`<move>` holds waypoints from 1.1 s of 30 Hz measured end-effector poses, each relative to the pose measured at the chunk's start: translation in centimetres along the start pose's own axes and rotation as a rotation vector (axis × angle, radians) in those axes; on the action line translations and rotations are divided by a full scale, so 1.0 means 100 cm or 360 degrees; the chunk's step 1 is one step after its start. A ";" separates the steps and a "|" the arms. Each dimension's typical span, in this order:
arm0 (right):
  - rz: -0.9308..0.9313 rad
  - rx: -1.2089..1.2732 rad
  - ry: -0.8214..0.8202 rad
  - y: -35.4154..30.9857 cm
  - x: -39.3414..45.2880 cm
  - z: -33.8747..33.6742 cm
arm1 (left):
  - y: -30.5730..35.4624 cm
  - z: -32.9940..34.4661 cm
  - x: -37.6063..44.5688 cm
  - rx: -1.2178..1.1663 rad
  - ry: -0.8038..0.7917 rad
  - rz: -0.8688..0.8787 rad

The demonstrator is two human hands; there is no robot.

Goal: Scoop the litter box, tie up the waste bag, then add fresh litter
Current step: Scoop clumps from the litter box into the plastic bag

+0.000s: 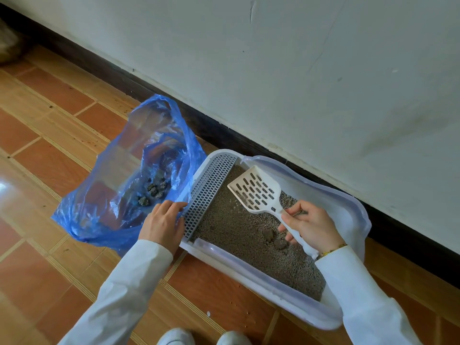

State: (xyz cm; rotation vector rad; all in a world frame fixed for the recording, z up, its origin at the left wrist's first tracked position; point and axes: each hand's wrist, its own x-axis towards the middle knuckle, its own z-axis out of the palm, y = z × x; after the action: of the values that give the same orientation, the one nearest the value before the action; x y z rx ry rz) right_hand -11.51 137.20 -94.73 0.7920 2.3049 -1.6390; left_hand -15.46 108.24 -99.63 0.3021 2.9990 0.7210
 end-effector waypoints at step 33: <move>0.0258 -0.0451 -0.0503 0.029 0.030 0.048 | -0.010 0.005 -0.003 -0.0063 0.0077 0.0097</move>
State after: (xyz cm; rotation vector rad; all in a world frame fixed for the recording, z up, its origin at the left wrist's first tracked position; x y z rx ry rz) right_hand -13.10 134.42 -100.15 0.5899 2.1220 -1.2317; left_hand -15.27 107.52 -100.53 0.3815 3.0284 0.8033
